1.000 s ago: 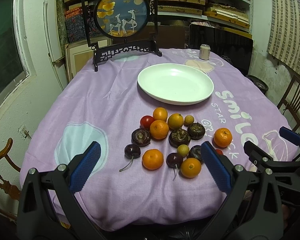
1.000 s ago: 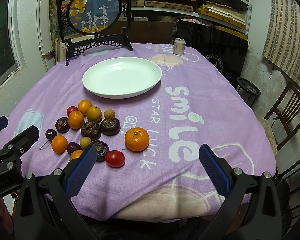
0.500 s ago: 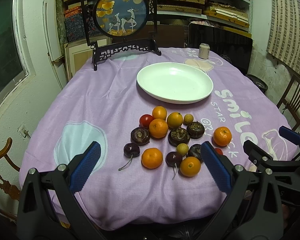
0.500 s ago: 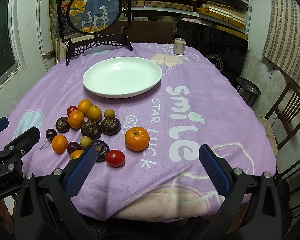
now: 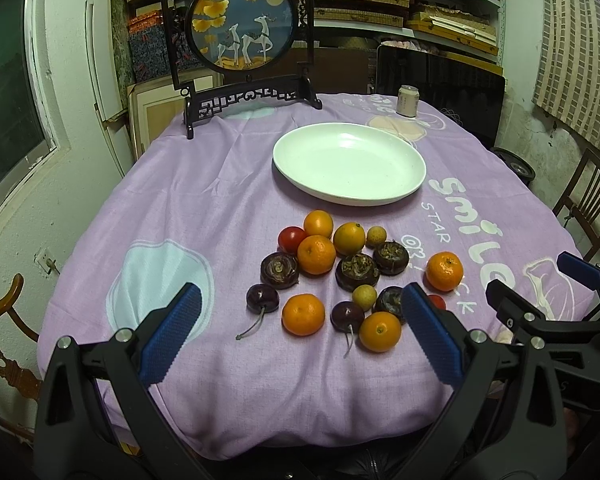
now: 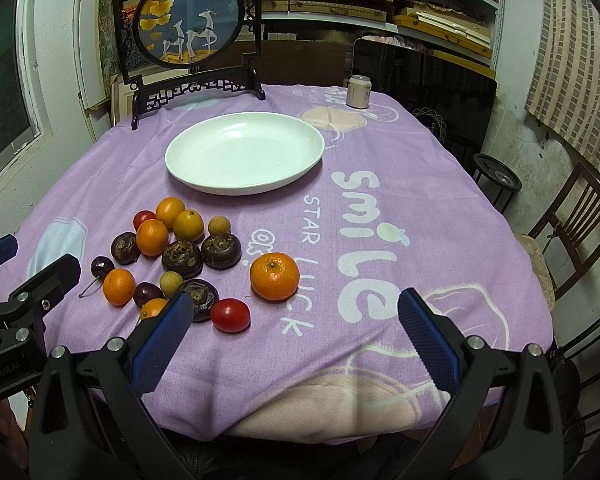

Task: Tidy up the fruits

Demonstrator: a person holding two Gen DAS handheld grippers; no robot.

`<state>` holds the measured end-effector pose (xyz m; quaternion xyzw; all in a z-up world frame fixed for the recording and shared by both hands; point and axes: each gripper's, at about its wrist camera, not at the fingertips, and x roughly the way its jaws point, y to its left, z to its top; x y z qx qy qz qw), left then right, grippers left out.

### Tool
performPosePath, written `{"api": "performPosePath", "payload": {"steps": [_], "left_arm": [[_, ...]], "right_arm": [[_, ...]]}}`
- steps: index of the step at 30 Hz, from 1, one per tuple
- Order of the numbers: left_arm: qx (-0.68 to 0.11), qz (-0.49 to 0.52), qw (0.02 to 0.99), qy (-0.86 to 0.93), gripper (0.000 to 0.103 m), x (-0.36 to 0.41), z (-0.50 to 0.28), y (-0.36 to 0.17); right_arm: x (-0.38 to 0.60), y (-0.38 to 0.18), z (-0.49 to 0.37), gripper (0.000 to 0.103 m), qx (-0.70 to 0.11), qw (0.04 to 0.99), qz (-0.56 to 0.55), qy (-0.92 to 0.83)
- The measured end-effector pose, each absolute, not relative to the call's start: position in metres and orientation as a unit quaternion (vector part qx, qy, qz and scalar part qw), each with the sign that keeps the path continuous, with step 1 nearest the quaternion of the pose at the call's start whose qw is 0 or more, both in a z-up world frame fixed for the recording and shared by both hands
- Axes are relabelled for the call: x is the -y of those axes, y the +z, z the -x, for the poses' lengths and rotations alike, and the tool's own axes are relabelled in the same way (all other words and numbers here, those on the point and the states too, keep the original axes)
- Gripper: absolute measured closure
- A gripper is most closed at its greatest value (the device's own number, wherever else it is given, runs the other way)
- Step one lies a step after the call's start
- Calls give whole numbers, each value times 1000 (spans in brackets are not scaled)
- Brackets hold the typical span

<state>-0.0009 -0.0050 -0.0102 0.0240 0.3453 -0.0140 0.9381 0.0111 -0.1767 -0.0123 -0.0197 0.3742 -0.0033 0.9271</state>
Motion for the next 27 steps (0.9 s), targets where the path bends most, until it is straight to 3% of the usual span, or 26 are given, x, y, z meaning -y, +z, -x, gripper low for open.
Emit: {"api": "performPosePath", "payload": {"steps": [14, 22, 23, 24, 26, 27], "left_arm": [[-357, -18, 934, -18, 2, 4, 1, -19], [-395, 15, 917, 62, 2, -60, -5, -46], [-404, 23, 912, 69, 2, -66, -5, -51], [-413, 31, 907, 73, 2, -73, -5, -57], [-430, 44, 899, 74, 2, -81, -5, -66], [-434, 47, 897, 72, 2, -83, -5, -69]], "right_arm": [[174, -19, -15, 1, -380, 925, 22, -1], [165, -41, -17, 1, -388, 912, 18, 133], [160, -45, -17, 9, -392, 907, 18, 154], [152, -50, -19, 29, -403, 898, 17, 178], [138, -59, -25, 53, -425, 879, 15, 217], [129, -66, -28, 56, -439, 866, 14, 239]]}}
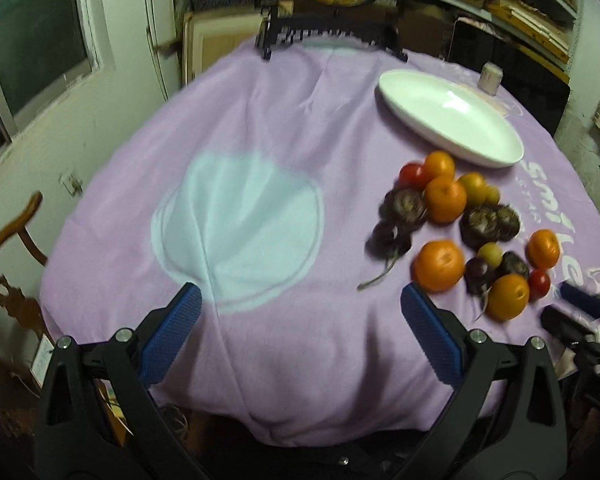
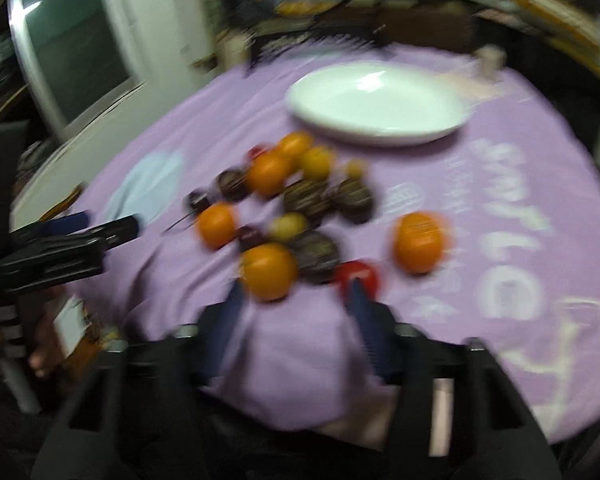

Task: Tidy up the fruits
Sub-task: 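Grasp a mandarin with the right tool while the left tool grasps a dark cherry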

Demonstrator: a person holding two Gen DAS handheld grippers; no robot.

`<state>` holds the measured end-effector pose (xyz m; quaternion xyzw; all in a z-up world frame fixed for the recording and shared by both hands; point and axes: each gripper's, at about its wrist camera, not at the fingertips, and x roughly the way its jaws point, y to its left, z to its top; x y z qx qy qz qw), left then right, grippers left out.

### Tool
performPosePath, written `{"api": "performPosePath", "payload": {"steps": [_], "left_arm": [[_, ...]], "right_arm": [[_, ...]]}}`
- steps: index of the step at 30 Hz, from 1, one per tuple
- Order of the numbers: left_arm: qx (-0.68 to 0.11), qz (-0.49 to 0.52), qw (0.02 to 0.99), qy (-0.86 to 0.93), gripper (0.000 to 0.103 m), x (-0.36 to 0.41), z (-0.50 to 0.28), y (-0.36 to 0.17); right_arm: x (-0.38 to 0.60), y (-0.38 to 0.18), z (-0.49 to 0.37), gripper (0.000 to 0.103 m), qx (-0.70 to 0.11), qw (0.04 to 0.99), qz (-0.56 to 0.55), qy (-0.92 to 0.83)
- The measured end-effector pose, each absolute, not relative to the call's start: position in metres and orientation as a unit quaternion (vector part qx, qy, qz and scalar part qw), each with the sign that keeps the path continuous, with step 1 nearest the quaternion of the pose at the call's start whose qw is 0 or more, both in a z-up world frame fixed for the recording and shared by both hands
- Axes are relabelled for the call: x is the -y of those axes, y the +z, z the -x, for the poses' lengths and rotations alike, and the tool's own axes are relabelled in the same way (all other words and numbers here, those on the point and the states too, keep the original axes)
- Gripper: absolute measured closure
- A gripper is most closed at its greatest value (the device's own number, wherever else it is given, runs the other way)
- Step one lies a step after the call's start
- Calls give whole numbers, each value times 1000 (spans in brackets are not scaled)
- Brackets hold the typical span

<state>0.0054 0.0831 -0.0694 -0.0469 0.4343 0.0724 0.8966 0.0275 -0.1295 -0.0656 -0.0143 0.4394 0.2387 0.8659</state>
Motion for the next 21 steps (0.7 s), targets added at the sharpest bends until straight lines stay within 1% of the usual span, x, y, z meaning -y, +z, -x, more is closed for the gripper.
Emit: {"api": "performPosePath", "payload": {"steps": [4, 6, 8, 19, 20, 21], "left_arm": [[-438, 49, 895, 65, 2, -85, -3, -72], [-441, 52, 894, 62, 2, -85, -7, -75], [-445, 54, 892, 60, 2, -87, -11, -80], [-450, 5, 892, 42, 2, -59, -56, -104], [-449, 5, 893, 36, 3, -56, -59, -104], [-449, 8, 893, 24, 7, -53, -64, -103]], "right_arm": [[105, -77, -34, 57, -452, 856, 30, 250], [100, -80, -38, 65, -450, 859, 45, 240], [94, -84, -45, 67, -448, 862, 53, 233], [123, -64, -34, 67, -426, 881, 59, 196], [125, -64, -34, 67, -427, 881, 57, 195], [127, -64, -33, 67, -429, 881, 54, 193]]}}
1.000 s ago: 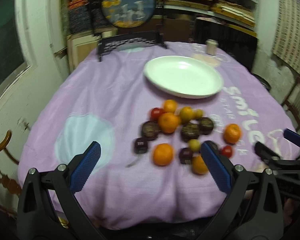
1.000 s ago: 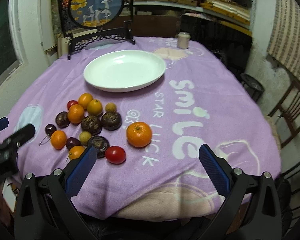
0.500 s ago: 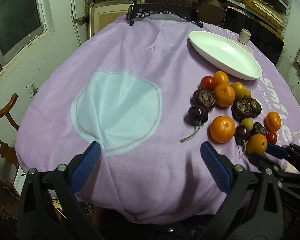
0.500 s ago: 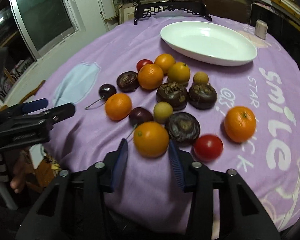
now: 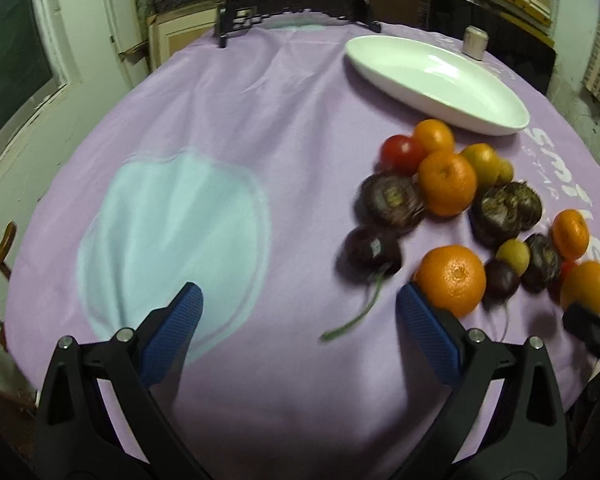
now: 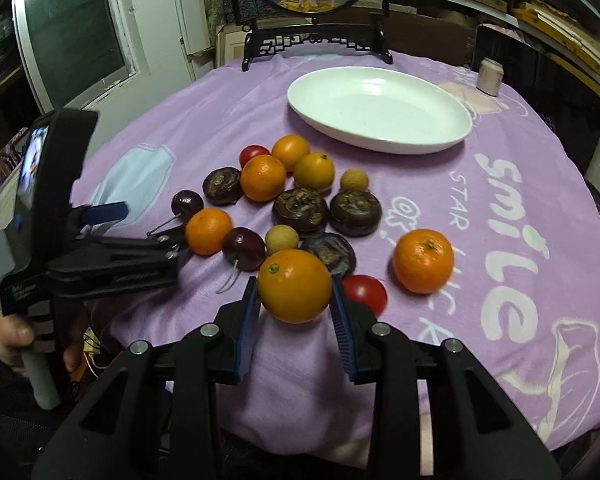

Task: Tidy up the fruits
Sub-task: 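Grasp a mandarin with the right tool while the left tool grasps a dark cherry, then place the mandarin and cherry onto the white plate with both tools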

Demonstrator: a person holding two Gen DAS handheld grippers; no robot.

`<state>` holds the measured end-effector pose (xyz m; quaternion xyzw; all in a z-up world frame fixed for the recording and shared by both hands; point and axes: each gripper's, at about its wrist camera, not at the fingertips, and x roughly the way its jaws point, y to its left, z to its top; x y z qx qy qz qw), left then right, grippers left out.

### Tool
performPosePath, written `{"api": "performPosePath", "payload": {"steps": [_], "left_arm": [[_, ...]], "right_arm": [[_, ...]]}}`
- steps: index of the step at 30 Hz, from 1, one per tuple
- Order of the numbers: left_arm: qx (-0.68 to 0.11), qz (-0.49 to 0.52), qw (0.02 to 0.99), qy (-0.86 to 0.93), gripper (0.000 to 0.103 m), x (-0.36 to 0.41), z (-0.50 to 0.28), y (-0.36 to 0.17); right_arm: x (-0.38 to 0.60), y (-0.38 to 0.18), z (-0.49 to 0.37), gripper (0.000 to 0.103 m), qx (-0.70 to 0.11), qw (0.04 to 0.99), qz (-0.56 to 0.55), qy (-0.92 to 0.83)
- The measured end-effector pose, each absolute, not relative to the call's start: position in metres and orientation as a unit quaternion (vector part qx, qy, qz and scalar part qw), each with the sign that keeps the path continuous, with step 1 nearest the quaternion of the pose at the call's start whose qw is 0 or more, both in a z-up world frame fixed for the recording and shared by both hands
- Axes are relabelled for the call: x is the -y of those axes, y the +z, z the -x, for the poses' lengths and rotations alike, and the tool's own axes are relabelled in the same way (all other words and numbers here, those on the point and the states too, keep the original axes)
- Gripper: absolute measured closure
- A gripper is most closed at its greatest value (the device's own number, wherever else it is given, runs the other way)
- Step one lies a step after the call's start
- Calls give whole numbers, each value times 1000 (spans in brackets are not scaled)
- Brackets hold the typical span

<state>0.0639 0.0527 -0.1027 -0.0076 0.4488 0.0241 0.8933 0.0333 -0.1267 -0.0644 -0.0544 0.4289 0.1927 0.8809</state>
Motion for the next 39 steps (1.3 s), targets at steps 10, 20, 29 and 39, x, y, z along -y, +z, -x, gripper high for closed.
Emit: {"api": "performPosePath", "payload": {"steps": [10, 20, 29, 39], "left_arm": [[-439, 32, 898, -26, 72, -47, -71, -90], [-399, 26, 916, -46, 72, -48, -97, -35], [-423, 10, 905, -49, 72, -4, -289, -13], [-461, 30, 884, -68, 58, 15, -364, -49]], "right_arm": [[132, -62, -35, 67, -424, 885, 45, 186], [149, -33, -88, 67, -419, 885, 31, 202], [156, -25, -278, 67, -425, 892, 43, 148], [144, -62, -365, 59, -478, 867, 79, 118]]}}
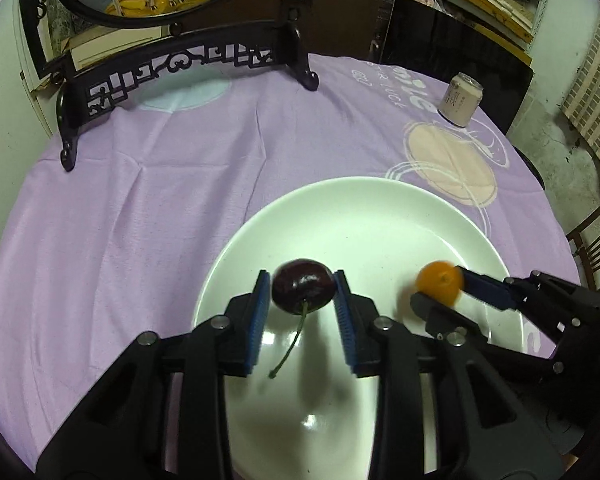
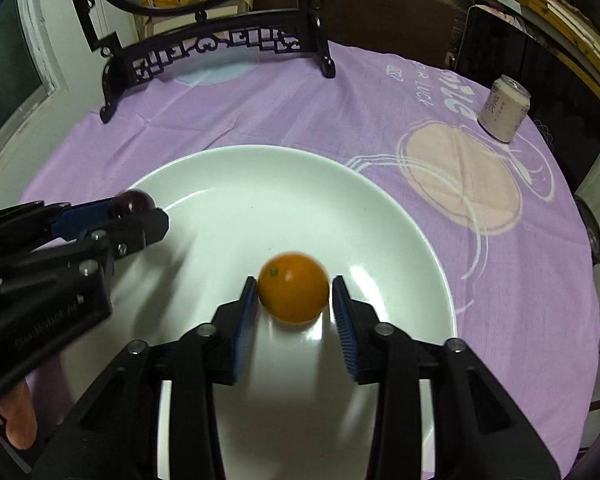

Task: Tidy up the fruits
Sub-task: 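Place the mandarin and cherry onto the white plate with both tools, then grasp a large mandarin with the right tool while the left tool grasps a cherry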

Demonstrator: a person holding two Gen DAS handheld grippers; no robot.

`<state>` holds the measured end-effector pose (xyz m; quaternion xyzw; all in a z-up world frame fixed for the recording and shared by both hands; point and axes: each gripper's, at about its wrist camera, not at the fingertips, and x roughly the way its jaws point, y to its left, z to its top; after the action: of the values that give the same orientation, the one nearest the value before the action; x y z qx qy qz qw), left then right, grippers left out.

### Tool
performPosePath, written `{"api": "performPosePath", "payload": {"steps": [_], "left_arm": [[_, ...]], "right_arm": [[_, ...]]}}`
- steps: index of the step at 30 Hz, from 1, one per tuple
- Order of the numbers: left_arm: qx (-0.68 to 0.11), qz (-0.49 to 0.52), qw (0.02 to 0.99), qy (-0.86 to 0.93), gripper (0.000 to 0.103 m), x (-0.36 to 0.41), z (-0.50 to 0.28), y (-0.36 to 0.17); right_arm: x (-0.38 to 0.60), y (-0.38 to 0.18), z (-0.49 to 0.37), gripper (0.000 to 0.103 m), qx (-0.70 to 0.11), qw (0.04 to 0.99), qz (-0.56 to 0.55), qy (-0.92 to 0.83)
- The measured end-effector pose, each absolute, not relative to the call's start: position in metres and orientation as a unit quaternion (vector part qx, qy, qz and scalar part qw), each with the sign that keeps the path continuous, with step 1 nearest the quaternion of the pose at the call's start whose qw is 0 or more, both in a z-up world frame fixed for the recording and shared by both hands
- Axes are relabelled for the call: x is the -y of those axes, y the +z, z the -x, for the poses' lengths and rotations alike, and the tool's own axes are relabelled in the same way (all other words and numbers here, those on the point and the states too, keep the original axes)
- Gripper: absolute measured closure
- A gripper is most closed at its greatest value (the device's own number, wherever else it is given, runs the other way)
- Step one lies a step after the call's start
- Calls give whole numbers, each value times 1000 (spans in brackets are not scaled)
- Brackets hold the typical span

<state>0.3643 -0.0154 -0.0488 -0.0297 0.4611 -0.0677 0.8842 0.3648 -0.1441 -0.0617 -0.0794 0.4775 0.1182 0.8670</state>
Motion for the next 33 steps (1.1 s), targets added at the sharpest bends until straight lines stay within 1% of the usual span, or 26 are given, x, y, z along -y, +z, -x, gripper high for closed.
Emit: {"api": "performPosePath", "payload": {"steps": [1, 3, 4, 5, 6, 7, 9, 12, 16, 18, 19, 21, 22, 29, 33], "left_arm": [[-461, 30, 885, -67, 52, 14, -359, -47], [-451, 35, 889, -72, 52, 6, -342, -34], [-443, 41, 892, -77, 50, 1, -331, -27], [-433, 48, 897, -81, 46, -5, -316, -18], [-422, 52, 901, -80, 35, -12, -297, -9], [-407, 53, 909, -73, 29, -20, -269, 1], [-377, 60, 922, -73, 26, -30, -218, 9], [-357, 64, 929, -75, 20, -34, -163, 2], [-358, 55, 930, -65, 20, -33, -118, -14], [-354, 37, 933, -54, 20, -31, -106, -18], [-353, 26, 934, -49, 20, -30, -100, -20], [-353, 14, 934, -44, 19, -31, -90, -24], [-356, 12, 933, -43, 18, -33, -84, -28], [-401, 13, 915, -47, 17, -42, -65, -58], [-408, 7, 912, -49, 17, -43, -59, -64]], "right_arm": [[145, -60, -364, 59, -476, 868, 82, 113], [149, -48, -349, 59, -472, 871, 85, 107], [152, -39, -335, 57, -466, 874, 86, 108], [158, -29, -319, 50, -457, 879, 86, 107], [162, -21, -300, 43, -449, 883, 84, 105], [168, -12, -274, 42, -439, 889, 73, 111], [178, -4, -225, 41, -423, 894, 42, 142], [186, -7, -162, 39, -407, 899, 20, 161], [191, -6, -120, 38, -395, 907, 17, 145], [193, -3, -107, 30, -384, 914, 23, 130], [193, -4, -102, 28, -383, 915, 25, 127], [196, -8, -94, 21, -385, 915, 28, 121], [198, -11, -92, 19, -387, 914, 28, 117], [198, -61, -85, 19, -448, 886, 43, 108], [195, -77, -88, 19, -455, 883, 52, 102]]}}
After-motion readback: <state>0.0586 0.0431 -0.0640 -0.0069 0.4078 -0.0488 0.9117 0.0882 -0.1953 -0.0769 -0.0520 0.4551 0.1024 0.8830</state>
